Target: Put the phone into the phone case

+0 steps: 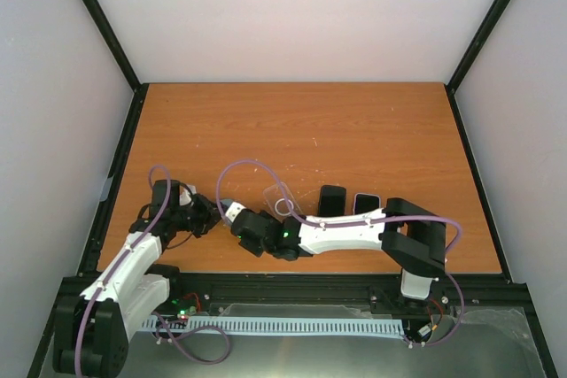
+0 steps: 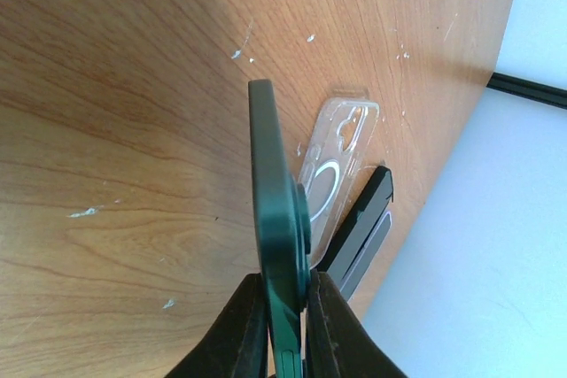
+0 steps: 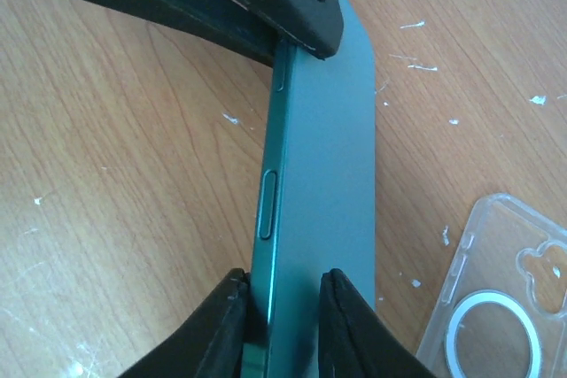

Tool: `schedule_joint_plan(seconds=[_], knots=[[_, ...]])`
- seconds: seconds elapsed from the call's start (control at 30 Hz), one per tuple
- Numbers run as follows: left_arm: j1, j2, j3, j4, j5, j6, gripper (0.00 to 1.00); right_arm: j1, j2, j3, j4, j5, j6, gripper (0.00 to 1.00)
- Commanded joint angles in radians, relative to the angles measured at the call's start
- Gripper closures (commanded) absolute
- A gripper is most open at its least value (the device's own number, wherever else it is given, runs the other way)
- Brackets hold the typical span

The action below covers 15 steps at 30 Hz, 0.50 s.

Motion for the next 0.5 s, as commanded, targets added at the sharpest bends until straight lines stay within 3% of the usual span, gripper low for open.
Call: schedule_joint_plan(seconds=[0.0,0.13,0.27,0.33,0.47], knots=[[-0.001,-0.016,0.035,0.006,0.052,-0.034,1.00,0.001,0.001,0.009,0.032,0.036,-0.039,0.82],[0.000,-0.017,0.021,0.031,0.064,-0.045,0.97,0.006,-0.014,-0.029,0.077,0.016,-0.045,0.97],[0.000,-0.022,0.013,0.035,0.060,-0.049,0.87,0.006,-0.044,-0.075,0.131,0.044,-0.019,0.97],[0.000,-0.030,0.007,0.048,0.061,-0.054,0.75,0.006,-0.057,-0.098,0.158,0.052,-0.005,0.97],[0.000,-0.060,0.005,0.048,0.050,-0.056,0.30,0.004,-0.074,-0.125,0.184,0.036,0.034,0.97]])
